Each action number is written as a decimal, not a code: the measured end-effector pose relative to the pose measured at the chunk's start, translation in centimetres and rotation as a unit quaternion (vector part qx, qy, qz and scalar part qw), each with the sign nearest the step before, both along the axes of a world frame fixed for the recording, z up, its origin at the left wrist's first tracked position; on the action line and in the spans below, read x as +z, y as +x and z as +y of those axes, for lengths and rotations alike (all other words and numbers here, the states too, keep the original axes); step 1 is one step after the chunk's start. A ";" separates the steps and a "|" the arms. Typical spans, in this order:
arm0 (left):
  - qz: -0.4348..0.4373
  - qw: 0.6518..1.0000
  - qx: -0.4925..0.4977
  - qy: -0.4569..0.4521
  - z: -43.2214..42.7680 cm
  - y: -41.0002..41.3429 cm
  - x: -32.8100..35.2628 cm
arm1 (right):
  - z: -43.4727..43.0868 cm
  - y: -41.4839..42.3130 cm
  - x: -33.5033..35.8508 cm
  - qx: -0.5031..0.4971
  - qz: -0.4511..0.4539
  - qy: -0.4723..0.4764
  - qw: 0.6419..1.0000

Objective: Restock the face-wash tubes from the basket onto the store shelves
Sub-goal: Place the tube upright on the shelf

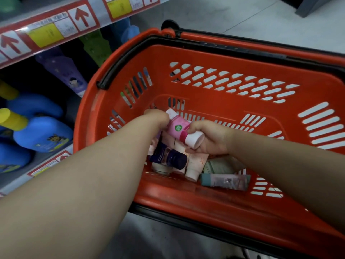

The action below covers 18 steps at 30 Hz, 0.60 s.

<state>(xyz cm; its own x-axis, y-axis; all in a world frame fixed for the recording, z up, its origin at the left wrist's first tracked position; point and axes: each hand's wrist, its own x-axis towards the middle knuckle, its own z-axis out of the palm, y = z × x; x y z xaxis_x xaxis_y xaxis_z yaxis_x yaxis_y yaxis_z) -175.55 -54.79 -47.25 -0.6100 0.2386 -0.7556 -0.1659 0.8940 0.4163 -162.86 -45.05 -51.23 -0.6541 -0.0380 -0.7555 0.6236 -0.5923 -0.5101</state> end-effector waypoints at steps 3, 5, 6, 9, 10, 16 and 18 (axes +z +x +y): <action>-0.094 0.985 0.123 0.076 -0.6 1.0 1.0 | 0.2 -0.2 0.9 -0.018 0.008 0.033 0.999; -0.118 0.970 0.164 0.132 -0.8 1.1 0.8 | 0.2 -0.4 1.6 -0.017 0.025 0.056 0.998; -0.121 0.966 0.173 0.148 -1.0 1.2 0.9 | 0.1 -0.5 2.1 -0.021 0.025 0.069 0.997; -0.137 0.949 0.201 0.199 -1.3 1.3 1.8 | -0.5 -0.9 3.5 -0.037 0.019 0.125 0.991; -0.135 0.946 0.208 0.209 -1.4 1.1 2.2 | -0.7 -1.1 4.0 -0.039 0.023 0.136 0.990; -0.114 0.936 0.186 0.275 -2.3 1.3 6.0 | -1.2 -2.1 7.5 -0.082 0.056 0.168 0.981; -0.111 0.933 0.150 0.308 -3.2 1.4 6.9 | -1.2 -2.2 9.2 -0.084 0.057 0.179 0.979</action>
